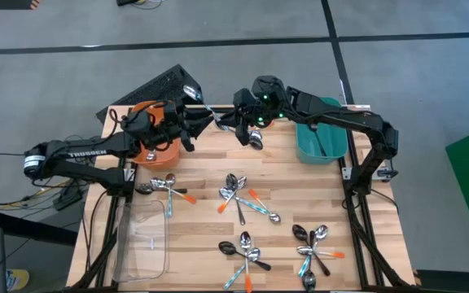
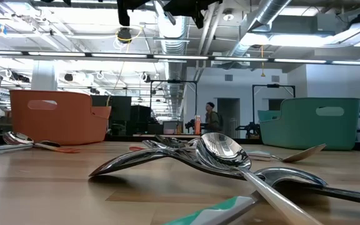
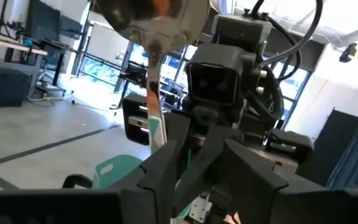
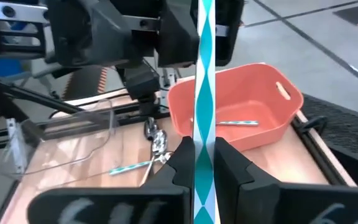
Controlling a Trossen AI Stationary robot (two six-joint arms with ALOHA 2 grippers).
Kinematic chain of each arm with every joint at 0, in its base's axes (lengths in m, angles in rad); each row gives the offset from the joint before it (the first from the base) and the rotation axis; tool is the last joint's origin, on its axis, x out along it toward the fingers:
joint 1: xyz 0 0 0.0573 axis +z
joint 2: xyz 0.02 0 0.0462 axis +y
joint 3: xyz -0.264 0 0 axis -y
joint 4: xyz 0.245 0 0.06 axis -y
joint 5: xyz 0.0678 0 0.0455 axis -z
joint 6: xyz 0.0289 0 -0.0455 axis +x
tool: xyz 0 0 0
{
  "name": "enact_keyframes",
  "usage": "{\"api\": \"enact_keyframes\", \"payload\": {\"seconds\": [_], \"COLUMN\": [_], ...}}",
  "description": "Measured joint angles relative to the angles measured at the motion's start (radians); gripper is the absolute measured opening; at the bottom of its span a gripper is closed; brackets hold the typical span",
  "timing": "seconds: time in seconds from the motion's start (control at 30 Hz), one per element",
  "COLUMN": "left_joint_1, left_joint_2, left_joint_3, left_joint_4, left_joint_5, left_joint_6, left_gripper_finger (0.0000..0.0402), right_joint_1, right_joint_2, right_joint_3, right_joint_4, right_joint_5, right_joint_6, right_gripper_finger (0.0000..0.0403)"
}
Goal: Sort silverware by color (type)
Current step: Put the white blue spoon into the orange bin
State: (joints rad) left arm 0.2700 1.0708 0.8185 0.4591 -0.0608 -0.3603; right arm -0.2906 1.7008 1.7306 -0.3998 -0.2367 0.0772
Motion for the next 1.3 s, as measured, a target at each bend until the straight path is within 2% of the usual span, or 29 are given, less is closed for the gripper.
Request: {"api": "enact_keyframes", "payload": {"seconds": [0.27,0.4,0.53,0.73,0.8,0.9,1.1,1.17,1.3], "left_joint_1": [0.0,0.001,0.018,0.062,0.068,0.078,0.108,0.12,0.137], "left_joint_2": [-0.022,-0.053,-0.058,-0.041,-0.041,-0.041,-0.043,-0.043,-0.053], "left_joint_3": [0.003,0.004,0.004,0.004,0.004,0.004,0.004,0.004,0.004], "left_joint_4": [-0.023,-0.081,-0.057,-0.041,-0.04,-0.047,-0.048,-0.052,-0.111], "left_joint_5": [-0.009,-0.095,-0.099,0.008,0.016,0.015,0.095,0.11,0.104], "left_joint_6": [0.0,0.027,0.074,0.057,0.053,0.053,0.063,0.063,0.02], "left_gripper_finger": [0.0206,0.024,0.0249,0.0246,0.0233,0.0187,0.0033,0.0016,0.0016], "right_joint_1": [0.003,0.002,0.005,0.035,0.038,0.033,0.013,0.01,-0.004], "right_joint_2": [0.0,0.0,0.003,0.022,0.022,0.022,0.023,0.023,0.023], "right_joint_3": [0.0,0.0,0.0,-0.002,-0.001,0.0,0.0,0.0,0.0], "right_joint_4": [0.059,0.091,0.096,0.091,0.102,0.099,0.093,0.093,0.09], "right_joint_5": [0.054,0.048,0.012,-0.008,-0.007,0.003,0.003,0.003,0.001], "right_joint_6": [-0.004,-0.02,-0.063,-0.112,-0.119,-0.135,-0.114,-0.096,-0.078], "right_gripper_finger": [0.0046,0.0046,0.0046,0.0046,0.0046,0.0046,0.0058,0.0074,0.0117]}}
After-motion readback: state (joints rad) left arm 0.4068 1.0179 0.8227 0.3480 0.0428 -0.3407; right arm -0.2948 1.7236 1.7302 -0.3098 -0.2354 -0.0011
